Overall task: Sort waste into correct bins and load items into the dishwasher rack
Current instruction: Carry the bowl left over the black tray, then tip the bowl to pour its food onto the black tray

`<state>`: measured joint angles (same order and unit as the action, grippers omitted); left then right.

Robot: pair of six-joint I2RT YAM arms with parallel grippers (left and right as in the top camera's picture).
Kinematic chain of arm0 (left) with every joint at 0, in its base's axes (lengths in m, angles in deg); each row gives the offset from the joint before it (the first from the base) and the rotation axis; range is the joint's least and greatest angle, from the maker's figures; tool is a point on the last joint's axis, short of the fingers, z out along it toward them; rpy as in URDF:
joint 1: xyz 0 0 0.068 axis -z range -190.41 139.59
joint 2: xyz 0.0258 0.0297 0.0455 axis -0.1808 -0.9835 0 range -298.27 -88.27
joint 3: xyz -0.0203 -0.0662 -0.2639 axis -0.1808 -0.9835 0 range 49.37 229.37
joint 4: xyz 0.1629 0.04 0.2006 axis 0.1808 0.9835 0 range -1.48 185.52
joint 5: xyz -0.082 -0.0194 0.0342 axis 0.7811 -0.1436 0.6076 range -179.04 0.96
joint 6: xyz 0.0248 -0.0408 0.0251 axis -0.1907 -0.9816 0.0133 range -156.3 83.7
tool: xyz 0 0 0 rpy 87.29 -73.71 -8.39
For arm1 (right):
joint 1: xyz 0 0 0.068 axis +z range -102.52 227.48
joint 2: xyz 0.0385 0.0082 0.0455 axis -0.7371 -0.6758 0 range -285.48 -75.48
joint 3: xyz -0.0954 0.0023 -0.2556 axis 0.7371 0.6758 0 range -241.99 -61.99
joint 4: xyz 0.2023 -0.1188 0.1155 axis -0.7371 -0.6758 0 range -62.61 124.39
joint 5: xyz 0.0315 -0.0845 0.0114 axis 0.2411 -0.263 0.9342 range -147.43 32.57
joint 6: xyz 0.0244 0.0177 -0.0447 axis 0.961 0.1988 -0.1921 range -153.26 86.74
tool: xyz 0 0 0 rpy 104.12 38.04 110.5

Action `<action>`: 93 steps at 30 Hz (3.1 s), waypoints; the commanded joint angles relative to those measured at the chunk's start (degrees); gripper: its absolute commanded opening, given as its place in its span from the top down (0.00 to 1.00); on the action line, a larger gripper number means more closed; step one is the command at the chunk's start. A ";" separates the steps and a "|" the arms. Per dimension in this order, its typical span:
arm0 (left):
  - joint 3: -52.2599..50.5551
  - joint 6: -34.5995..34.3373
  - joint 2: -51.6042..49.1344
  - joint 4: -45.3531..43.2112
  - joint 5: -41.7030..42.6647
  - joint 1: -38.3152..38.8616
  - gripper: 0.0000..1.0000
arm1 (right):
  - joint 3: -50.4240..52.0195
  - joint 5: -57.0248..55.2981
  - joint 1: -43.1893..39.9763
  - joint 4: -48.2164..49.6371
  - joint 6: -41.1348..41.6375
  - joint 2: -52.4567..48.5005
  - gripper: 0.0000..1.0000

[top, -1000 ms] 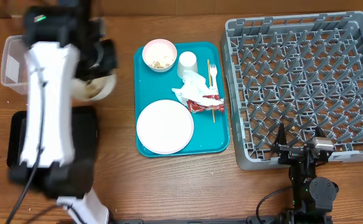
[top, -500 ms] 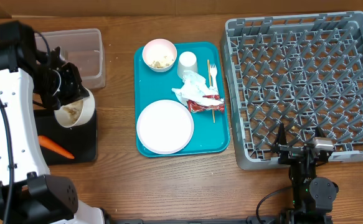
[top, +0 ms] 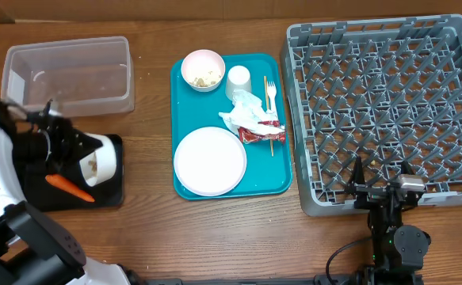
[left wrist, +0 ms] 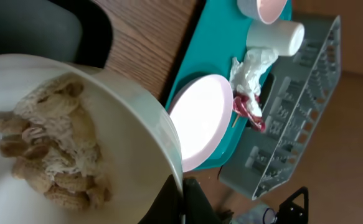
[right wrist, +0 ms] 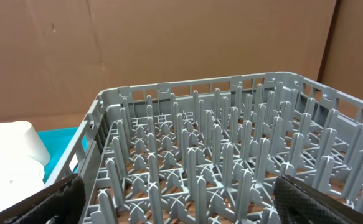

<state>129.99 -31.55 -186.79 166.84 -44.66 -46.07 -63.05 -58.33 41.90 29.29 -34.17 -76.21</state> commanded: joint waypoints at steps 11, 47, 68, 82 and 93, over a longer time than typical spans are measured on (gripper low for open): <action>-16.28 14.12 -0.22 -9.77 27.93 -14.99 0.96 | 0.59 -0.50 -0.13 0.46 -0.22 0.57 0.00; -20.15 17.22 -0.59 -14.93 39.34 -24.33 0.95 | 0.59 -0.52 -0.13 0.46 -0.22 0.57 0.00; -20.13 18.69 -0.39 -9.38 41.99 -23.54 0.96 | 0.59 -0.50 -0.13 0.46 -0.22 0.57 0.00; -20.04 15.69 0.28 -11.50 44.33 -23.39 0.96 | 0.59 -0.52 -0.13 0.46 -0.22 0.57 0.00; -20.02 28.68 0.31 -3.41 41.38 -22.32 0.96 | 0.59 -0.50 -0.13 0.46 -0.22 0.57 0.00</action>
<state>109.88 -10.81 -187.01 159.58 -4.12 -68.98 -63.05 -58.33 41.90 29.27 -34.15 -76.21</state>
